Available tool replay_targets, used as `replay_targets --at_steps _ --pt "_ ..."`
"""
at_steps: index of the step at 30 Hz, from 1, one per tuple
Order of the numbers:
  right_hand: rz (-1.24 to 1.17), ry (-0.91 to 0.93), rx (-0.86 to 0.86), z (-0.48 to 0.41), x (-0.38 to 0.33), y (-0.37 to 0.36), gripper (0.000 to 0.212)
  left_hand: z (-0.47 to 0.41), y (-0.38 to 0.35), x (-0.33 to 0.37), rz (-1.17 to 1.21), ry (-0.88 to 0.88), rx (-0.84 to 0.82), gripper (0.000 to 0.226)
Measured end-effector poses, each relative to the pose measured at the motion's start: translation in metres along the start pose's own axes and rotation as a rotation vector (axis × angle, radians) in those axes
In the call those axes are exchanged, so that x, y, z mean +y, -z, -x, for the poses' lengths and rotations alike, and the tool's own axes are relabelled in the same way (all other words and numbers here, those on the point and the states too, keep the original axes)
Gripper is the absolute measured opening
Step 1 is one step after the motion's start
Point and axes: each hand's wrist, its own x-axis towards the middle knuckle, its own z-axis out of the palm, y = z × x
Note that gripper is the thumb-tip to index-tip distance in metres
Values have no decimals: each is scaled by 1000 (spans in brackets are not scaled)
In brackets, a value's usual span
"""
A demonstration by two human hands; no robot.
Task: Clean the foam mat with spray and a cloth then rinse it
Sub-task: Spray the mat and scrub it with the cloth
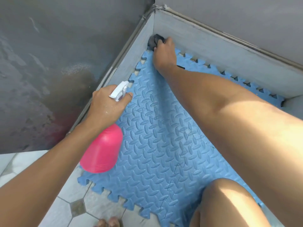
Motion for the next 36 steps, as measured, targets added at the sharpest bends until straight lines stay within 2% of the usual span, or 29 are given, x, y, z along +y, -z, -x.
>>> replay_targets --at_steps 2,5,10,13,14,16,18,21,22,24,26,30,32,34,36 --pt "-28 83 8 19 -3 -1 32 0 0 2 -6 -1 5 49" --pt "-91 367 -16 86 5 5 37 1 -2 6 -25 -6 10 49" --pt "-147 925 -354 234 45 36 39 1 -1 1 1 23 -6 45" --pt "-48 1129 -455 251 88 56 36 2 2 -1 10 45 -17 58" --pt "13 1116 -418 238 101 59 34 3 3 -2 2 46 -17 59" --pt "100 940 -280 193 126 66 36 3 3 -1 -12 43 -21 61" --pt "185 588 -91 141 153 73 40 5 4 0 -23 44 -16 63" --pt "73 13 111 95 170 81 45 7 5 2 -19 41 -34 62" --pt "40 -88 146 93 166 76 45 7 6 3 -11 45 -42 61" --pt "9 -114 173 107 139 67 44 7 6 3 -4 54 -54 61" --pt "-26 113 90 145 108 61 43 7 5 3 -11 56 -56 59" --pt "-19 824 -372 260 83 65 34 4 1 0 -25 44 -81 54" --pt "-11 1138 -498 300 101 75 35 4 -1 4 -24 42 -108 56" --pt "9 1189 -512 300 135 81 38 6 -5 5 -28 20 -116 53" --pt "34 1037 -408 274 165 86 41 10 -9 7 -44 -1 -126 50"
